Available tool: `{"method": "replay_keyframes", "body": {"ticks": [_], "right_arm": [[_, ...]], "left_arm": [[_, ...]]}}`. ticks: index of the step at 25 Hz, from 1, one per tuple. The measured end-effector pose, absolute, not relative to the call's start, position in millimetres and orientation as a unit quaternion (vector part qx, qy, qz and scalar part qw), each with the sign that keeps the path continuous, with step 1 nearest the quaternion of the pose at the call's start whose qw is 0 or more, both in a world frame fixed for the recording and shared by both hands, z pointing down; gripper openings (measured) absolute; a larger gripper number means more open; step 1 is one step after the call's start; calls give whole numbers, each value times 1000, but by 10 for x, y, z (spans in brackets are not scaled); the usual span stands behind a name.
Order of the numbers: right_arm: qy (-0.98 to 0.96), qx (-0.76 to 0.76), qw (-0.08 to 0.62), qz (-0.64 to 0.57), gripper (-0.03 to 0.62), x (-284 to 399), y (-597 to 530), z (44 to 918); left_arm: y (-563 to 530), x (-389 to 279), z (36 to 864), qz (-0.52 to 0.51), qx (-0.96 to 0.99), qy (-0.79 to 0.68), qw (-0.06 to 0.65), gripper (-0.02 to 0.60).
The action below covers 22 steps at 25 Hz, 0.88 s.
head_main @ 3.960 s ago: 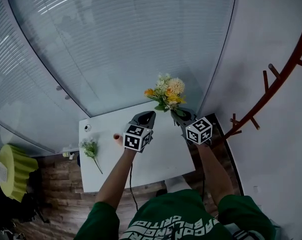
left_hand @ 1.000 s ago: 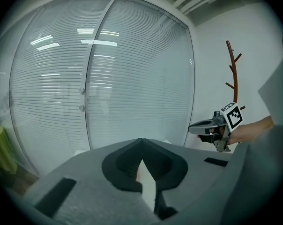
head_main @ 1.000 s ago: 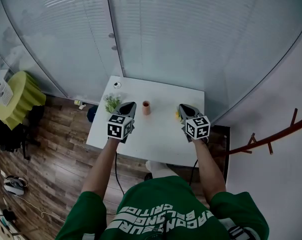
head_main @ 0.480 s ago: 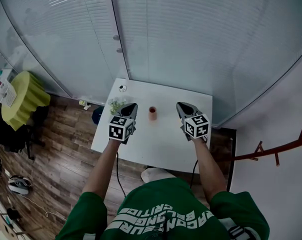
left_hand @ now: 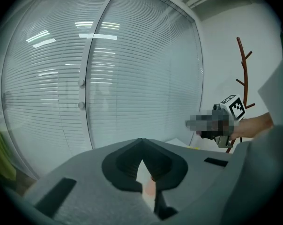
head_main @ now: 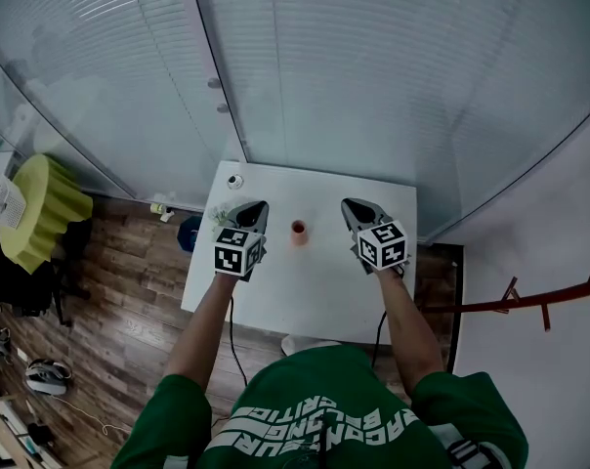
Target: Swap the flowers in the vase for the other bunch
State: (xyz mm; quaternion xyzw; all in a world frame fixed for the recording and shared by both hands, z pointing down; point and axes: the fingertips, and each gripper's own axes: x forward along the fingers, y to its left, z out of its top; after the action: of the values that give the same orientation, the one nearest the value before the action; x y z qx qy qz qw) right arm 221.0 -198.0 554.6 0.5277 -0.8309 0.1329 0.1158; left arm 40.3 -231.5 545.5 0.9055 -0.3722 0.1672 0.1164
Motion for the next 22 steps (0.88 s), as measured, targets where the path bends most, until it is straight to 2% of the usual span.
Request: {"method": "replay_keyframes", "body": {"ticks": [22], "right_arm": [[-826, 532, 113, 150, 14, 2092, -2316, 5595]], "left_arm": [[-2670, 288, 5499, 165, 910, -353, 139, 5]]}}
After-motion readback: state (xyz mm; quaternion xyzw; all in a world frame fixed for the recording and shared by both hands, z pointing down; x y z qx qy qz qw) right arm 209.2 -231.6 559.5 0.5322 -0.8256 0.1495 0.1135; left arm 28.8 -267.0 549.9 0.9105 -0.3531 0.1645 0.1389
